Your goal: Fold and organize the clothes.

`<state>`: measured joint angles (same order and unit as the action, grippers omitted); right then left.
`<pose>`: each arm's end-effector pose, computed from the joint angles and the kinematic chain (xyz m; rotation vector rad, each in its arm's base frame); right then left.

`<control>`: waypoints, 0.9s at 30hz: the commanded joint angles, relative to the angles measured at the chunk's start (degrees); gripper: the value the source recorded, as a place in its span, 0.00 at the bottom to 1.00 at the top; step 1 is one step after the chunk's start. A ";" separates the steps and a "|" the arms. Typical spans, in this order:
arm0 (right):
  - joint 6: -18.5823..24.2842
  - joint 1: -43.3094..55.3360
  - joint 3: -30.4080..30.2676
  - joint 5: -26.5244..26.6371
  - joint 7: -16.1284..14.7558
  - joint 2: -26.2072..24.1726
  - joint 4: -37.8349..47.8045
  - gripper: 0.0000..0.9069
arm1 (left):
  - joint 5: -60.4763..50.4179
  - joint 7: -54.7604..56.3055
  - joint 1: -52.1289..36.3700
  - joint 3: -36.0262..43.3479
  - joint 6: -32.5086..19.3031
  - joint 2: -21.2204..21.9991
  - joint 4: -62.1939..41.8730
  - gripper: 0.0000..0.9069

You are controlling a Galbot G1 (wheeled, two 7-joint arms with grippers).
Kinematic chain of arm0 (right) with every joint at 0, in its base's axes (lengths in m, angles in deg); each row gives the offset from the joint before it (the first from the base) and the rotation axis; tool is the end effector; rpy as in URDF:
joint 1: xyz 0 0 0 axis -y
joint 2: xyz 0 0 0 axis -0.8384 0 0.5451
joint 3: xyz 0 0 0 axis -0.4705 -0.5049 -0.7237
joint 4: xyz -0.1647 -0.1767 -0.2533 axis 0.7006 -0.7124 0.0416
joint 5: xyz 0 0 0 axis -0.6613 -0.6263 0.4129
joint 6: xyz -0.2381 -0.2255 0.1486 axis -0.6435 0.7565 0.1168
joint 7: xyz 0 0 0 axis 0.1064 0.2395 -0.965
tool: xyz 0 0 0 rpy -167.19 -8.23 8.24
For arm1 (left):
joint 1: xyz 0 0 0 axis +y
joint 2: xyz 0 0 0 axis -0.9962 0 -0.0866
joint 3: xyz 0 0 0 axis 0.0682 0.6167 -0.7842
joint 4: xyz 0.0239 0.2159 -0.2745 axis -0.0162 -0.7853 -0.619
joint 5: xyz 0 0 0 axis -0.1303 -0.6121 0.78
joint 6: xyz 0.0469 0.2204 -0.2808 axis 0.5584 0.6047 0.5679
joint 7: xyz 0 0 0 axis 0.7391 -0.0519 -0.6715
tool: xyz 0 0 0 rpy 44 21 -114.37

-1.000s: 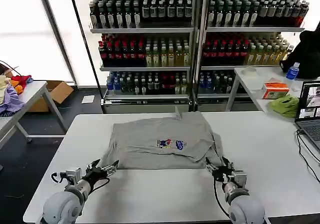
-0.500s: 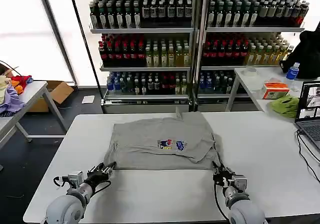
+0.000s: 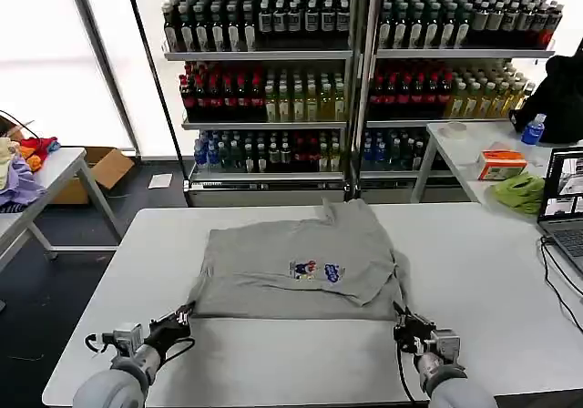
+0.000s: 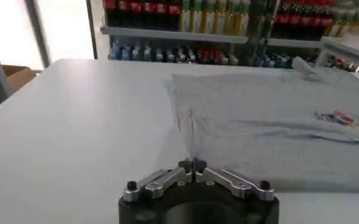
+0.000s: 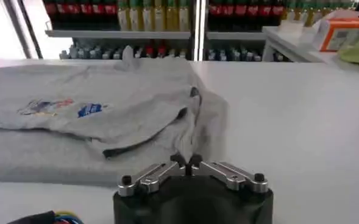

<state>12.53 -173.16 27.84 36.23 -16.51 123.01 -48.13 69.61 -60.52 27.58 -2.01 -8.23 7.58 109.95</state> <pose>0.2044 -0.0468 -0.2936 0.1192 -2.6460 0.0497 0.2340 0.0949 -0.2964 -0.1581 -2.5816 0.0729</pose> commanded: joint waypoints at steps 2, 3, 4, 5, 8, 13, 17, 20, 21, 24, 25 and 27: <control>1.24 -15.48 3.64 -1.85 -1.47 -0.57 -10.12 0.00 | -3.17 0.66 19.35 -7.03 0.98 3.90 12.59 0.01; 1.35 -17.27 4.16 -2.52 -1.80 -0.65 -11.11 0.00 | -3.02 0.69 21.79 -7.74 1.47 4.27 13.54 0.01; 1.56 -18.85 4.73 -3.25 -1.75 -0.76 -11.70 0.00 | -2.63 0.96 23.42 -8.74 2.16 4.84 14.51 0.01; 1.72 -20.50 5.27 -3.77 -1.63 -0.82 -12.14 0.00 | -2.40 0.66 25.65 -9.42 2.31 5.26 14.90 0.01; 2.31 -23.34 6.60 -5.34 -1.47 -1.47 -12.77 0.00 | -0.44 0.82 29.49 -11.39 2.58 6.12 15.83 0.01; 2.18 -24.04 7.69 -5.65 -1.11 -2.61 -12.80 0.00 | -0.18 0.10 31.50 -13.53 5.29 6.55 17.58 0.02; 0.17 -22.45 7.41 -5.21 -1.29 -2.91 -12.65 1.00 | -0.18 -1.26 31.69 -14.09 5.39 6.65 18.82 1.00; 0.25 -20.50 8.37 -3.26 -1.74 -2.92 -12.27 1.00 | 0.26 -1.66 31.17 -15.72 5.39 5.80 18.95 1.00; 0.31 -20.09 8.73 -1.98 -1.75 -3.01 -12.28 1.00 | 0.78 -1.57 30.95 -16.51 5.38 5.41 19.05 1.00; -0.04 -18.63 10.97 1.37 -2.07 -3.88 -12.66 1.00 | 2.67 -1.48 30.29 -19.16 5.38 3.82 19.15 1.00; -0.23 -17.98 11.82 2.83 -2.15 -4.18 -12.84 1.00 | 2.73 -1.59 30.12 -20.39 5.37 3.07 19.31 1.00; -0.77 -17.06 13.01 4.10 -2.19 -4.65 -13.24 1.00 | 3.50 -1.79 29.62 -22.57 5.39 2.03 19.76 1.00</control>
<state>12.45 -190.92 37.23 35.65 -18.37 119.30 -60.10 70.22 -61.33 54.53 -16.48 -3.70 12.05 126.82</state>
